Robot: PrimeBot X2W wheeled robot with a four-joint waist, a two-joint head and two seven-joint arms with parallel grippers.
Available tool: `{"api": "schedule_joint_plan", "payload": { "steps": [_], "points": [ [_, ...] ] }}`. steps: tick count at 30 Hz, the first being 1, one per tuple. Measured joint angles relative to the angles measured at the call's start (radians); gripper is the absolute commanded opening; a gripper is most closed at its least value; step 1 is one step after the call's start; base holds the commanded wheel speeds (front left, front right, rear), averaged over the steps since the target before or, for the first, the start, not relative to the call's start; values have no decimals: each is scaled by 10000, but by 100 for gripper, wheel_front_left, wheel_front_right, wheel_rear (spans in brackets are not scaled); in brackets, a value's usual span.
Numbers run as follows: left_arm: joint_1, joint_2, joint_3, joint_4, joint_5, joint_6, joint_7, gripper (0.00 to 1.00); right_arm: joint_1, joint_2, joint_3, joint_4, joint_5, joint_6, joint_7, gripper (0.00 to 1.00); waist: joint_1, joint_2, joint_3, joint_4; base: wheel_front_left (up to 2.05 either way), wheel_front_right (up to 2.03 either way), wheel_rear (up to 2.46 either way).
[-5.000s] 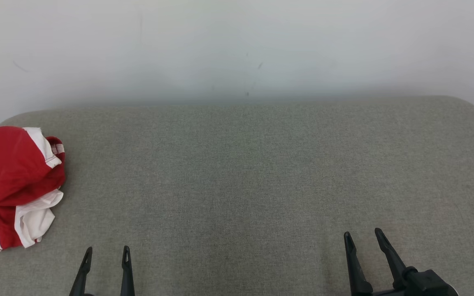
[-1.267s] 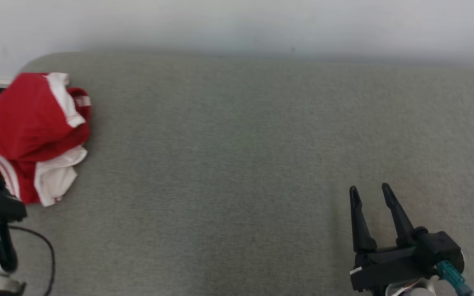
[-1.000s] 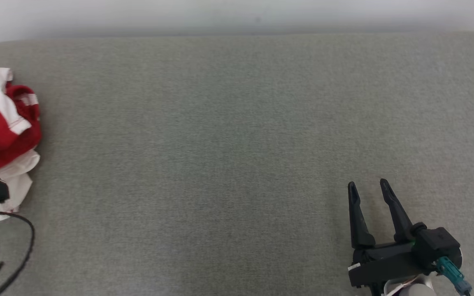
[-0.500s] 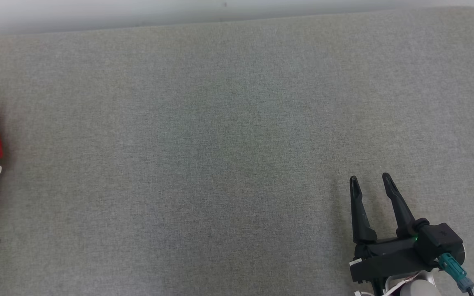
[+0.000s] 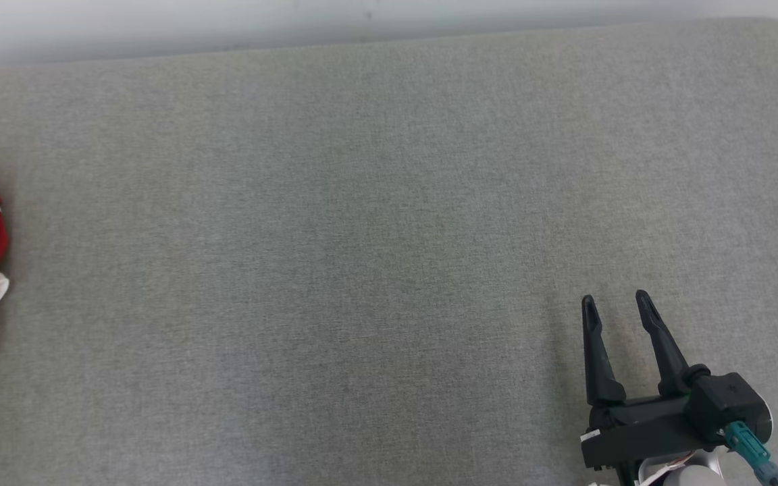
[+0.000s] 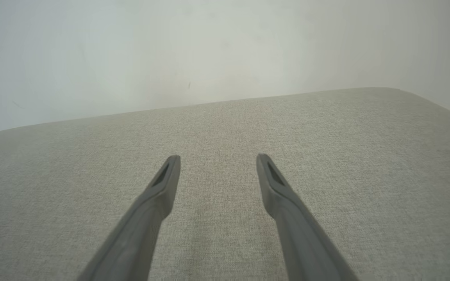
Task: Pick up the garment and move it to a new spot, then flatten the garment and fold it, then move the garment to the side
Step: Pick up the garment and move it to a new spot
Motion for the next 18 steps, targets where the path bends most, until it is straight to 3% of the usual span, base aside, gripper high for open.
{"api": "schedule_joint_plan", "payload": {
  "steps": [10, 18],
  "points": [
    [-930, 4, -376, -880, 4, -48, -1400, 0, 212, 0, 42, 90, 17, 0, 0, 100, 0, -1, -512, 434, 0, 0, 0],
    [-1608, -127, -1139, -2918, -587, -90, -1737, 0, 408, 0, 169, 171, 151, 0, 0, 100, -1, 0, -1089, 563, 0, 0, 0]
  ]
}}
